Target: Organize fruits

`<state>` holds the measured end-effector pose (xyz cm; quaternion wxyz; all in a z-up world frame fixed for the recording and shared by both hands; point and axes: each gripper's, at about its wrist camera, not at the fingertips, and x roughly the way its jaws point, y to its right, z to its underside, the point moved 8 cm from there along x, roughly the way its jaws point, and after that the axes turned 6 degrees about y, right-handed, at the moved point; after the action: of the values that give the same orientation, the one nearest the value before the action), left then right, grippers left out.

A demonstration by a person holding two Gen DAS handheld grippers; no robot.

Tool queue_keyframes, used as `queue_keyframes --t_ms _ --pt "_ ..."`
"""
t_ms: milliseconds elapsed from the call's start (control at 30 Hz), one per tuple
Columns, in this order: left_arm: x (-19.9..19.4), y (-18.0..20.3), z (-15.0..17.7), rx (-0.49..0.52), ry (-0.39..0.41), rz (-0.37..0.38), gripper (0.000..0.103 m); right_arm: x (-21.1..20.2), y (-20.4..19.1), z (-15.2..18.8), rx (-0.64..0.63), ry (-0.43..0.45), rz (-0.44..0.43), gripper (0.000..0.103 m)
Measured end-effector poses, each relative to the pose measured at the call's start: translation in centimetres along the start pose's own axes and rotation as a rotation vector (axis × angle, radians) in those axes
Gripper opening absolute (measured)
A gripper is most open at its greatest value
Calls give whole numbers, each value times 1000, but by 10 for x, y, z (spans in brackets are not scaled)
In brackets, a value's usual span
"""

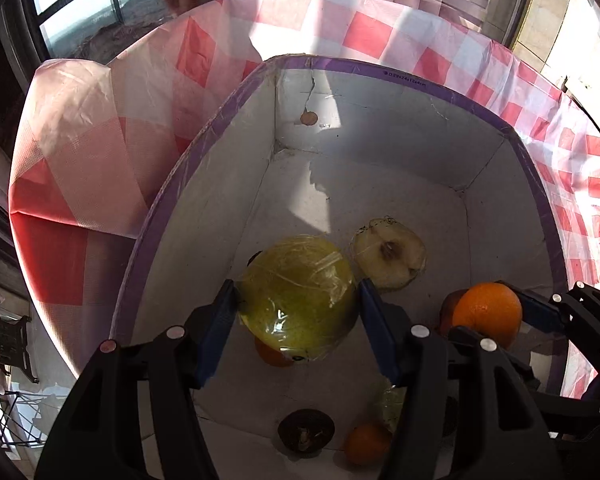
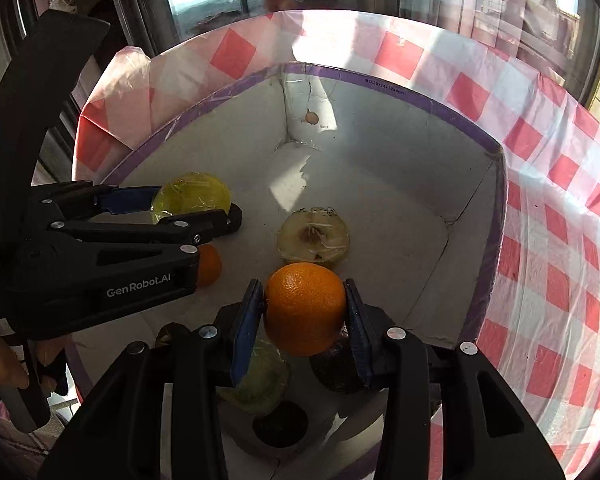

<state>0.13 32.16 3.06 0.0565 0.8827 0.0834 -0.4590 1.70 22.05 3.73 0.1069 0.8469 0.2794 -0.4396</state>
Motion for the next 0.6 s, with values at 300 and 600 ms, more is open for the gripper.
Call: queue_keyframes --t_ms 300,600 --pt "-2 -6 -2 -27 19 12 65 5 -4 -5 -1 -4 32 55" --pt "-54 -5 -39 31 278 -20 101 -18 3 -5 35 39 46 83"
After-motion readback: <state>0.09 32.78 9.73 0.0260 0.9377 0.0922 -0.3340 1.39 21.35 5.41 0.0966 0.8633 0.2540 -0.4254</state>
